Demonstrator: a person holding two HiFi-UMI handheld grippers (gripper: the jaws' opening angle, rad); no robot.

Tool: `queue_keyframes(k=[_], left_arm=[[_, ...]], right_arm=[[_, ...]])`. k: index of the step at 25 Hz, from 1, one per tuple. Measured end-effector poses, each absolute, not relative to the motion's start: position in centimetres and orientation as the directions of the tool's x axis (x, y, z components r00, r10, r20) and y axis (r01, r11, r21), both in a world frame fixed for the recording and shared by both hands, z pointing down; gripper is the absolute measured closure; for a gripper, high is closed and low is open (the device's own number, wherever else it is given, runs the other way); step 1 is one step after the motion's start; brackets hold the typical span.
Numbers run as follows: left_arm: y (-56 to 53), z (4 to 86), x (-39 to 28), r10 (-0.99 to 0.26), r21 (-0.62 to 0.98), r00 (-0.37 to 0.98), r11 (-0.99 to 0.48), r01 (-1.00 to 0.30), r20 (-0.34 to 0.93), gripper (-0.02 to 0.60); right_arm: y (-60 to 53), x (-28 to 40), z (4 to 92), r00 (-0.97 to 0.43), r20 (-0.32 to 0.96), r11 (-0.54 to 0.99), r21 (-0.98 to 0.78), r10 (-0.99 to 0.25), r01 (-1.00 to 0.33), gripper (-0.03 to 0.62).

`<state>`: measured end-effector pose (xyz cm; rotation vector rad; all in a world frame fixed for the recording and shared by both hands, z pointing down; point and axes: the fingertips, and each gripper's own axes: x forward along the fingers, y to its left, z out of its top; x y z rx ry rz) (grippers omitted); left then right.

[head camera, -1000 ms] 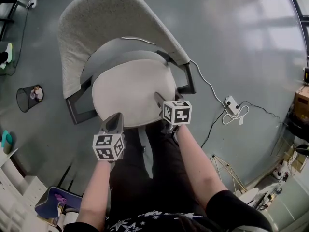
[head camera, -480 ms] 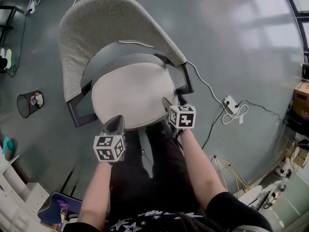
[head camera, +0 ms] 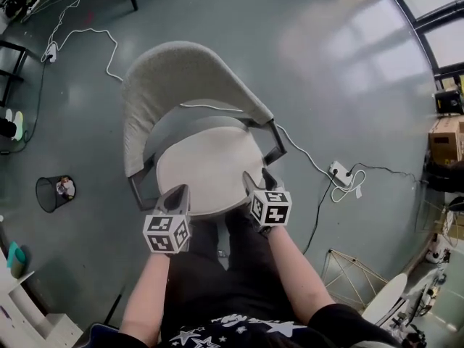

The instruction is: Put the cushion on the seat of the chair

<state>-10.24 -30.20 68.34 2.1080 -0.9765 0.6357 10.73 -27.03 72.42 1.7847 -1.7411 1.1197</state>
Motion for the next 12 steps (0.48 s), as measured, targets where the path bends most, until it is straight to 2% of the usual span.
queue_keyframes(k=[4,8,12], left_arm=[[-30.6,65.2,-10.2,-0.448,0.425,0.641,-0.495,-0.758,0.623,0.574],[-31.0,61.5,-11.0,-0.443,0.428,0.689,-0.555,-0.713,0.573,0.574],[-31.6,58.3,-11.6,-0.444,0.305,0.723,-0.696,-0.650,0.529,0.574]], right_arm=[[-27.7,8.7,66.3,-0.031,0.679,-0.119,-0.173,-0.733,-0.978,0.470],[-28.2,5.3,61.1,-0.056,0.620,-0.084,-0.195,-0.783,-0.977,0.527],[-28.1,2.7,56.4,-0.102,0.571,-0.014,-0.194,-0.814,-0.981,0.584]])
